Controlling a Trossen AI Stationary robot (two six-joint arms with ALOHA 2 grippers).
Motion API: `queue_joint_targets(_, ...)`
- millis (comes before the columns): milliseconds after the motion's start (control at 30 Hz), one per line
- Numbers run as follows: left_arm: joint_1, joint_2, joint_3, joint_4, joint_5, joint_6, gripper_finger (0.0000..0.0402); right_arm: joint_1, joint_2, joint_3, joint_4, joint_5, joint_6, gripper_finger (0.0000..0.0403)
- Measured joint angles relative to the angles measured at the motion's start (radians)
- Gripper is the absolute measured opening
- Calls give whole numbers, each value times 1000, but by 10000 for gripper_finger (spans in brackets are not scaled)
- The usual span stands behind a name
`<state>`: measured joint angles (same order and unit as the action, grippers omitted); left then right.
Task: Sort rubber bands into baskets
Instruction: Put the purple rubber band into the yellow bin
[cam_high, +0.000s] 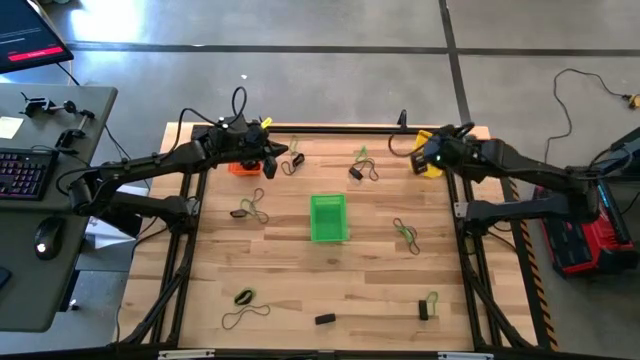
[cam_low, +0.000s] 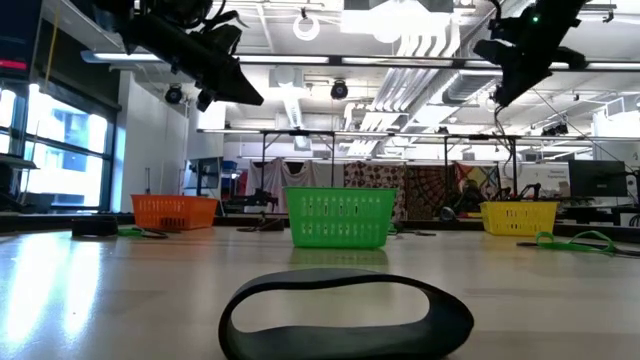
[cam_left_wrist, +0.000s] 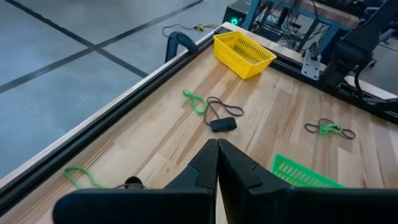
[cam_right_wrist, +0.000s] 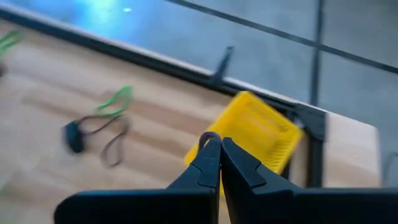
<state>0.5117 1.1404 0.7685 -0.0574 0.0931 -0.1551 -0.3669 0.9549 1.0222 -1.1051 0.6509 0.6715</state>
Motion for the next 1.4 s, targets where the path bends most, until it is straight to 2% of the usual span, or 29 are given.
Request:
queue_joint_targets(233,0,0,0,5,-6,2,0,-157,1,5,-10,2,-78,0)
queue_joint_targets(767,0,0,0,4,-26,2,0,-365,0,-11,-8,-1,-159,0)
queue_joint_targets(1033,0,0,0,4,-27,2,0,-424,1,-97,91,-109,-201,0)
queue_joint_targets(1400,0,0,0,3,-27,-9,0,-475,1,-236,229,-139,-228,0)
